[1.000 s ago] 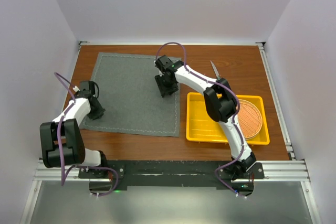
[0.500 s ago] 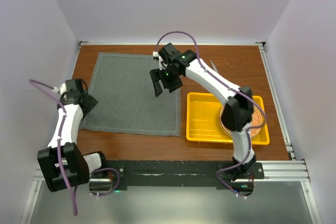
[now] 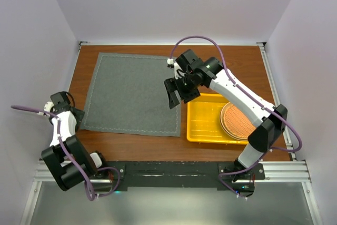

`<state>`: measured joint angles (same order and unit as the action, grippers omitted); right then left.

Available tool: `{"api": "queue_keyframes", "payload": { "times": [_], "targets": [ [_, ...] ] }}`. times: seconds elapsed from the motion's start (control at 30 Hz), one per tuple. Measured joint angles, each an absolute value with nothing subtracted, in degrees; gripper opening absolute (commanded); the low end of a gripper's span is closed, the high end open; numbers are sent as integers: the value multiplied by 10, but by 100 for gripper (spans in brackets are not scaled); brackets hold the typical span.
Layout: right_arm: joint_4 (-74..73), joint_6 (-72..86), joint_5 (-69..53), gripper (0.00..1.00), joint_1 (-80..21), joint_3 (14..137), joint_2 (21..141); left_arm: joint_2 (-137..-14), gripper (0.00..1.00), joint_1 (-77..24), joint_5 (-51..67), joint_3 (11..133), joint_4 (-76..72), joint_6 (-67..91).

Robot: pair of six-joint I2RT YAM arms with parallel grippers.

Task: Fold the napkin, place the utensils inside, and roll it up
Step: Fold the napkin

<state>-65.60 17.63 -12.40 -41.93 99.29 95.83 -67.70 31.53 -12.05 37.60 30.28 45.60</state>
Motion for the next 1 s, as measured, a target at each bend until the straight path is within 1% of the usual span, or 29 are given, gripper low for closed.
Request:
{"api": "queue_keyframes", "payload": {
  "times": [0.6, 0.73, 0.77, 0.87, 0.93, 1.0],
  "targets": [
    [-656, 176, -117, 78, -419, 978, 951, -738, 50, 319, -131, 347, 291, 475],
    [-655, 176, -117, 78, -419, 978, 951, -742, 42, 319, -137, 348, 288, 476],
    [-656, 176, -116, 78, -419, 978, 951, -744, 37, 319, -140, 349, 287, 476],
    [-655, 176, -115, 78, -419, 978, 951, -747, 31, 319, -150, 348, 283, 481],
    [-655, 175, -115, 78, -419, 978, 951, -748, 29, 319, -157, 348, 281, 482],
    [-656, 175, -115, 78, -419, 978, 951, -751, 23, 319, -163, 348, 277, 484]
  ]
}}
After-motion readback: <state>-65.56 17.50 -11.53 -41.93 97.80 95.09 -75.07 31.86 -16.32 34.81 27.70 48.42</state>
